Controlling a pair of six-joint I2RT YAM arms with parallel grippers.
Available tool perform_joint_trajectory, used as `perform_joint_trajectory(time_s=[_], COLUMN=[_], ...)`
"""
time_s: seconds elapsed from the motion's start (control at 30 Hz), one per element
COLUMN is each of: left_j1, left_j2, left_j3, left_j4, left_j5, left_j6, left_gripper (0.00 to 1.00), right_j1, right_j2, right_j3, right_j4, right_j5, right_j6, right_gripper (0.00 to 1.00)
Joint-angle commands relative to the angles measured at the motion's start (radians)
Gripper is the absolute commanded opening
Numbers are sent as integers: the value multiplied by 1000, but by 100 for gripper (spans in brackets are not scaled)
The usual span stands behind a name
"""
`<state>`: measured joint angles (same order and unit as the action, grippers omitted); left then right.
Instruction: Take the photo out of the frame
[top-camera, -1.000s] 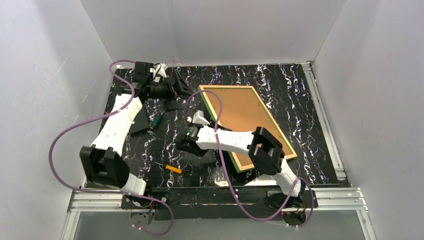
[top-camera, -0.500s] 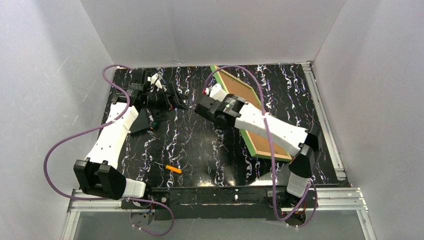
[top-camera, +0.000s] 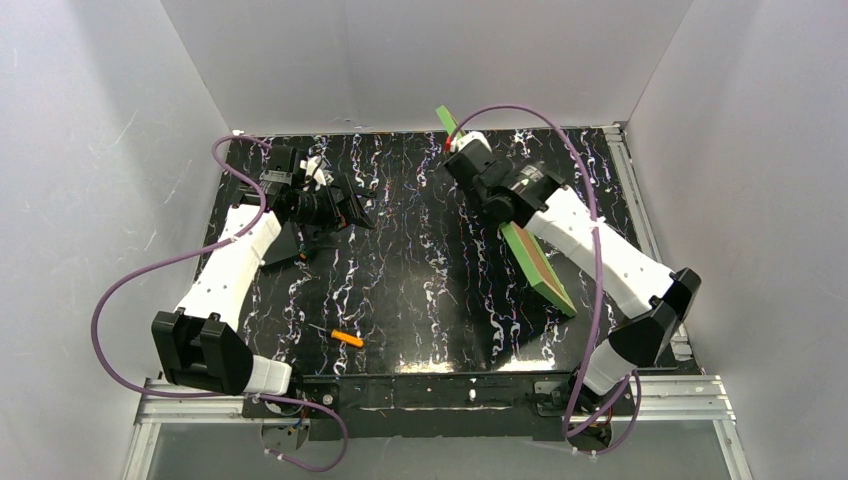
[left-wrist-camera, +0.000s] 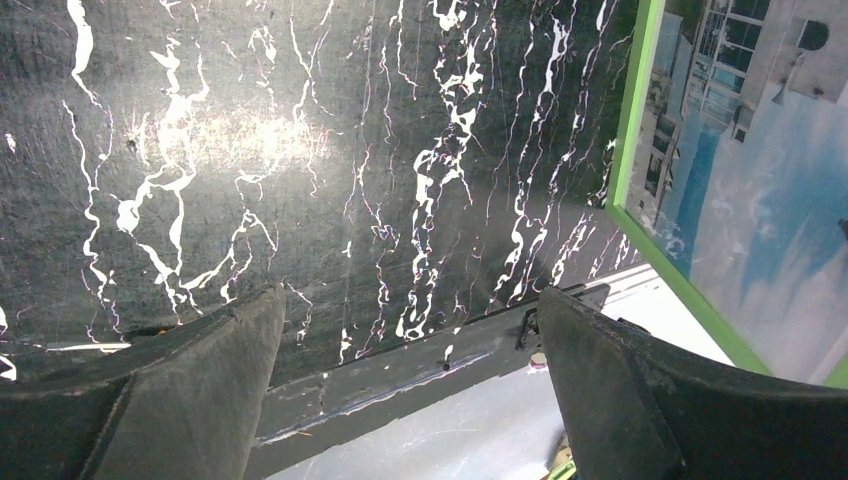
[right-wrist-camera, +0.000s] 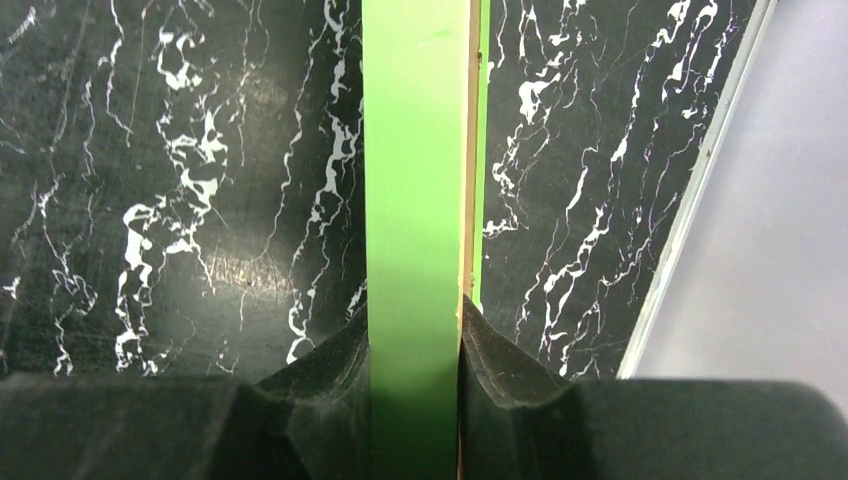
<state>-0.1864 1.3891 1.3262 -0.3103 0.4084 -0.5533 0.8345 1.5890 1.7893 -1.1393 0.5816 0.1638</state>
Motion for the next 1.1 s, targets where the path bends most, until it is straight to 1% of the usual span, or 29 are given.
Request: perform_joint_trajectory(time_s=[0.0,0.17,0.37,0.47,0.57,0.8,0.93,1.07], left_j1=[0,3,10,14,17,26,33,36], left_j2=[7,5,10,15,14,19,22,22], left_j3=[-21,-24,-27,-32,-34,-45,-53,-55], left_j4=[-46,-43,-32,-25,-20,-1,12,19], left_j5=[38,41,64,77,82,107,125,130], left_j6=[4,3,-11,-20,-22,-43,-59,-62], left_gripper=[97,97,97,97,97,97,97,97], right_j1=[-72,-177,-338,-403,-463,-591,-664,-756], right_j2=[-33,-28,-25,-30,-61,-174,-250,-315], right_j3=[42,116,174,156,82,-120,-269,-426], right_j4=[136,116,96,106,149,284,386,489], right_j5=[-158,-250,-421,-458,-501,-654,-718,-792], right_j6=[-27,12,109,154,201,236,275,352], right_gripper=[1,1,1,1,1,1,1,1])
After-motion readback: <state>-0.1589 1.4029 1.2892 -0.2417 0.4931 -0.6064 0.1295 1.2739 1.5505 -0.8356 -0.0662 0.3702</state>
